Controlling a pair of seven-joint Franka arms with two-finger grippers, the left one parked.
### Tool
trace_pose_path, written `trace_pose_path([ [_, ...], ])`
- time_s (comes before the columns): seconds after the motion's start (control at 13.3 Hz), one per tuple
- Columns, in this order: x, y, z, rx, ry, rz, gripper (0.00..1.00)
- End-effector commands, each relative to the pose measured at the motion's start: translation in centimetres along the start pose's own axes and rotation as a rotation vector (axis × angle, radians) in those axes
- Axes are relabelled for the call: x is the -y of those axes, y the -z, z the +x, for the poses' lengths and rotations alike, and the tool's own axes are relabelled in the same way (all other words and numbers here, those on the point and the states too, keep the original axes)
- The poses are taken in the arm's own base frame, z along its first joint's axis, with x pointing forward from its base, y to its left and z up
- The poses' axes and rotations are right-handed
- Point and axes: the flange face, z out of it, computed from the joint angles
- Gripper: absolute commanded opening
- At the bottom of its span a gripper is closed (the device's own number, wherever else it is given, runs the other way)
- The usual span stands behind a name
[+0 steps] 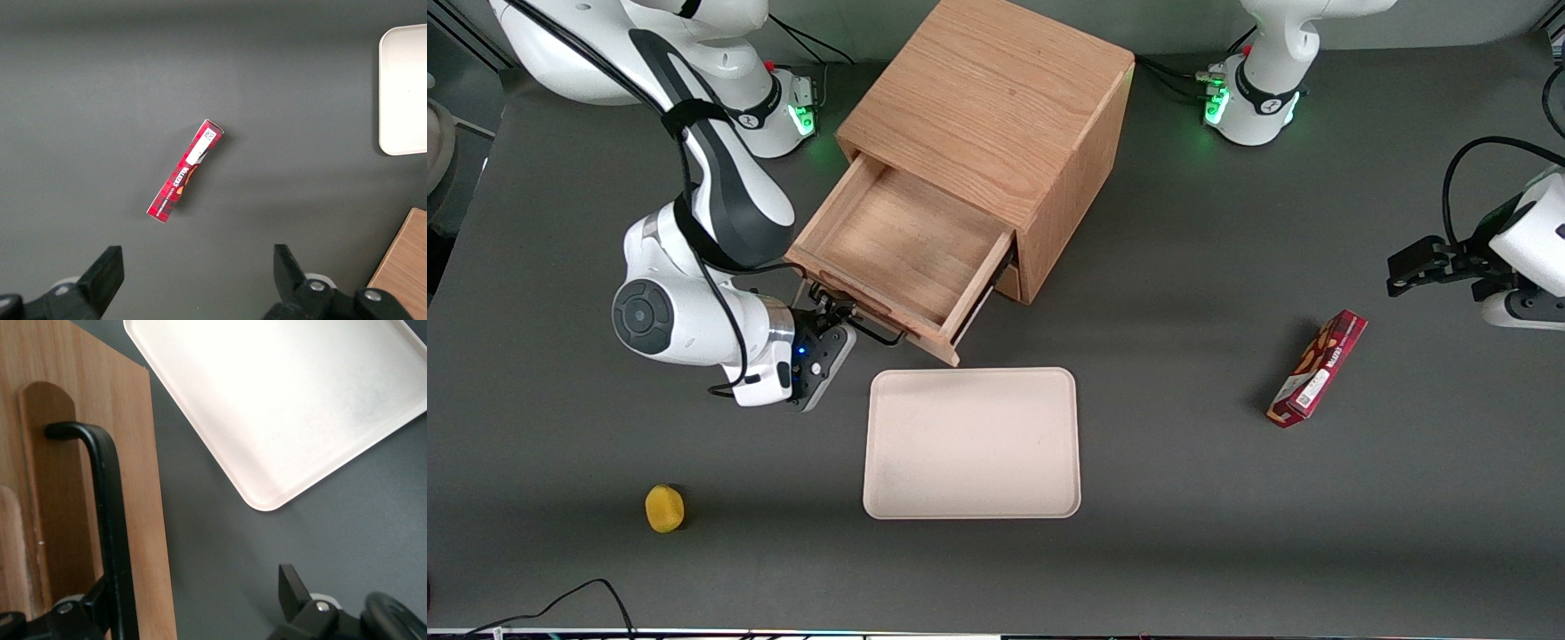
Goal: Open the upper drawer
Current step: 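Pull the upper drawer outward from the cabinet with the right gripper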
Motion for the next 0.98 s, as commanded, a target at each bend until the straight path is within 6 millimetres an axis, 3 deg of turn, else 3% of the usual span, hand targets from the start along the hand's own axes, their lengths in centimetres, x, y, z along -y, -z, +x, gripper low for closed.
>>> trace_pose_path([
  [0.0, -1.3, 0.4, 0.5, 0.023, 0.030, -0.024, 1.00],
  [0.53, -3.1, 1.8, 0.0, 0.035, 0.051, -0.051, 1.00],
  [0.9, -2.5, 2.9, 0.5, 0.034, 0.048, -0.050, 1.00],
])
